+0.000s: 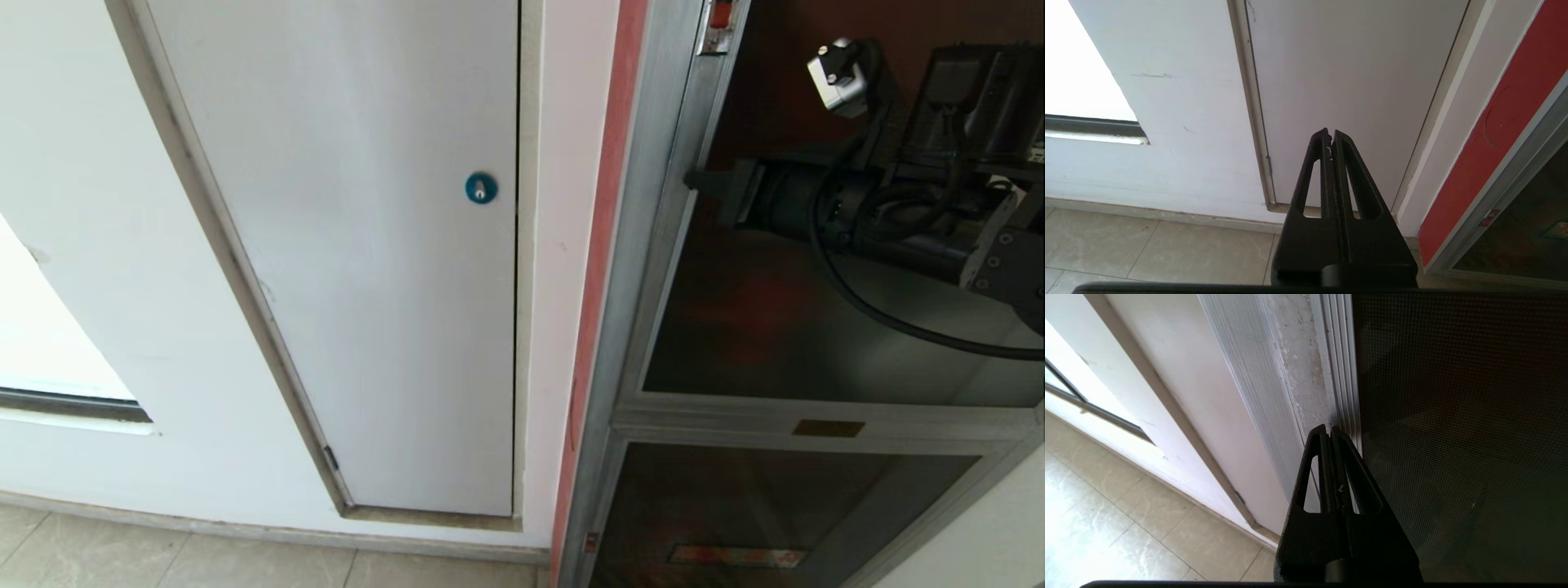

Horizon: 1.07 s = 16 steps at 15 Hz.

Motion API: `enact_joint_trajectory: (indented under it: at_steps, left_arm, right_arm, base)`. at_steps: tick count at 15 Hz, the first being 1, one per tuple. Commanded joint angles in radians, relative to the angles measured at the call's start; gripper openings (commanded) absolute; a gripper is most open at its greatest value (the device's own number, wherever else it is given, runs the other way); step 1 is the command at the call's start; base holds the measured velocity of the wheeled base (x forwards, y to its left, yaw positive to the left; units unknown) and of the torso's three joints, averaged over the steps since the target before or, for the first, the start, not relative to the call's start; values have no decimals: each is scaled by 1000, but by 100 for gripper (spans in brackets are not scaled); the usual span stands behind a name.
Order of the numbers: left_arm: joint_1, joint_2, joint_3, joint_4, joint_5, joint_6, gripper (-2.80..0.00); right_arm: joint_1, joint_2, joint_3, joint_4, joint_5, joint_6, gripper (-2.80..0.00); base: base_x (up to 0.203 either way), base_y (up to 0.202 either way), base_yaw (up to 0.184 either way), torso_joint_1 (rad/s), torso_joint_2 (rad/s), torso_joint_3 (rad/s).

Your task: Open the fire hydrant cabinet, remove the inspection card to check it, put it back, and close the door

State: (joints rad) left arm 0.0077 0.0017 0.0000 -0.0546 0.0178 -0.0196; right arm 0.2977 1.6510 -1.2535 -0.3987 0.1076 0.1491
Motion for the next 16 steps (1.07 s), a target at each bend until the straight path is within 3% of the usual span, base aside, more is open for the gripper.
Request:
enact_joint_trajectory:
  at_steps: [1, 16]
  left_arm:
    - [0, 0, 18, -1, 1, 0, -280]
    - [0, 0, 18, -1, 1, 0, -280]
  right_arm:
    - [10, -37, 11, -4, 6, 1, -280]
    - [127, -187, -1, 63, 6, 18, -280]
  base:
    - [0, 0, 0, 0, 0, 0]
    - [0, 0, 0, 0, 0, 0]
